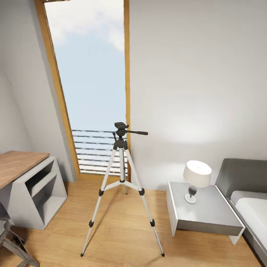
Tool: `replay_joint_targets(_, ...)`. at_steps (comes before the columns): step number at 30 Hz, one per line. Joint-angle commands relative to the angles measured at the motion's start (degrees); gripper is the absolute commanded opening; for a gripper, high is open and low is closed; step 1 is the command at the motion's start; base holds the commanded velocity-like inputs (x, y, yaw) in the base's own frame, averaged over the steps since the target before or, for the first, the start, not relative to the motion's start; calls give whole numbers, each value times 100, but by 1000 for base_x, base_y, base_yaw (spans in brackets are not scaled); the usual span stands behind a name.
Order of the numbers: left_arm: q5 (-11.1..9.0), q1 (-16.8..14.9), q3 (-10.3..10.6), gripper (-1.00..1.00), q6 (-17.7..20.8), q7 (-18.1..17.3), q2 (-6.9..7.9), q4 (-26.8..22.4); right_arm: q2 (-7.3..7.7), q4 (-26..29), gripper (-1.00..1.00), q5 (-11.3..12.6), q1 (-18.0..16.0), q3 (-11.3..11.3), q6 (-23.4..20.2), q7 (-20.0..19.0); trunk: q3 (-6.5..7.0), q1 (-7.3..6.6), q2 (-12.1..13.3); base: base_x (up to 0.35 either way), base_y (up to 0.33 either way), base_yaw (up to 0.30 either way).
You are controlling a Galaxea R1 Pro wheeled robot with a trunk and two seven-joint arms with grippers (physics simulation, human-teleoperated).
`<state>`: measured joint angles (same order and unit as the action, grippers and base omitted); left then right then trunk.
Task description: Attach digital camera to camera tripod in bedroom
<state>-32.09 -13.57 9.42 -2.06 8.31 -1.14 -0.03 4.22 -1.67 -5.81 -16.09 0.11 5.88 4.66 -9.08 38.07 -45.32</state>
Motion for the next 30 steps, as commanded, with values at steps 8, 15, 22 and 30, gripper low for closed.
replay_joint_targets(8,-43,-5,44,-100,-14,13,-1,3,6,-18,100,-61,-8,-2,36,26,-8,1,-6,0,0,210)
replay_joint_targets(15,-43,-5,44,-100,-16,13,0,3,24,-17,100,-67,-8,4,14,26,-8,1,-6,0,0,29)
replay_joint_targets(22,-43,-5,43,-100,-19,13,0,3,24,-17,100,-76,-8,6,3,17,-8,1,-6,0,0,4)
replay_joint_targets(30,-43,-5,43,-100,-20,13,0,3,13,-17,100,-82,-8,14,-6,10,-8,1,-6,0,0,0)
